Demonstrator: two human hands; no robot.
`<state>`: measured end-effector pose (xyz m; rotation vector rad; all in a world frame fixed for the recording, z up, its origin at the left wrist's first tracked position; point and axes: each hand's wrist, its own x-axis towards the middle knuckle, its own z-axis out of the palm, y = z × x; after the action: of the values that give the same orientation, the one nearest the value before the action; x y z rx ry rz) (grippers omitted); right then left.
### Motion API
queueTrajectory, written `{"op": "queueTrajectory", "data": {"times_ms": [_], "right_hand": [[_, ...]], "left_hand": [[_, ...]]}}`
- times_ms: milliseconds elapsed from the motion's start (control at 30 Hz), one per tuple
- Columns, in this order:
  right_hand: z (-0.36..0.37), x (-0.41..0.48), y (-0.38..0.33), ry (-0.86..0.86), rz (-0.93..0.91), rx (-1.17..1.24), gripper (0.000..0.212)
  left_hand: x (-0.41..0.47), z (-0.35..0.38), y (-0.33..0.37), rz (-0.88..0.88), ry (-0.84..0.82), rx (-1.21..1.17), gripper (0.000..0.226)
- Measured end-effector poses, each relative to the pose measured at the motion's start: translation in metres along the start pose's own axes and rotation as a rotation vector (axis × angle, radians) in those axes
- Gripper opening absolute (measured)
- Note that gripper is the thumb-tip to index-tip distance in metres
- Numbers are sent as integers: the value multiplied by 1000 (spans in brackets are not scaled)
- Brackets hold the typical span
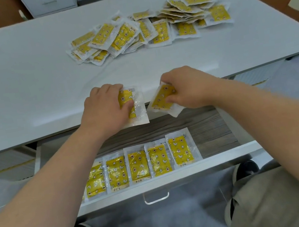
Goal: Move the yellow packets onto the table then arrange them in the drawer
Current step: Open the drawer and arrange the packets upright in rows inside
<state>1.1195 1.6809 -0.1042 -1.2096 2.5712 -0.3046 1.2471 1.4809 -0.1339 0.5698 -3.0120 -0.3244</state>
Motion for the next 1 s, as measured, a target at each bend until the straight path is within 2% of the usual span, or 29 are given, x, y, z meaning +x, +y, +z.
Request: {"op": "queueTrajectory", "data": {"times_ms": [67, 133, 233, 300, 433, 567, 733, 800, 933, 1000], "right_hand": [[-10, -7, 1, -151, -15, -58, 16], [-14, -14, 3, -344, 2, -158, 25], [-2, -18, 12, -531, 22, -324, 14], [16, -14, 19, -613, 42, -355, 23], [51, -4, 30, -739, 68, -303, 45], [79, 1, 37, -712, 73, -317, 68], [96, 3, 47, -656, 67, -366, 46], [99, 3, 50, -616, 74, -410, 52], [95, 2, 50, -522, 95, -530, 78], [83, 6, 45, -494, 105, -523, 75]], "left_hand": [[-1, -1, 1, -6, -7, -19, 60], [-1, -1, 4, -23, -13, -83, 56], [-4, -3, 12, -2, -19, -189, 31], [-7, -4, 20, 41, -34, -177, 16], [-15, -1, 38, 82, -137, -211, 20], [-23, 4, 43, 81, -246, -269, 17], [-26, 6, 41, 41, -276, -296, 24], [-26, 6, 40, 14, -282, -313, 28], [-24, 7, 39, -31, -301, -359, 33], [-23, 9, 37, -50, -318, -379, 32]]}}
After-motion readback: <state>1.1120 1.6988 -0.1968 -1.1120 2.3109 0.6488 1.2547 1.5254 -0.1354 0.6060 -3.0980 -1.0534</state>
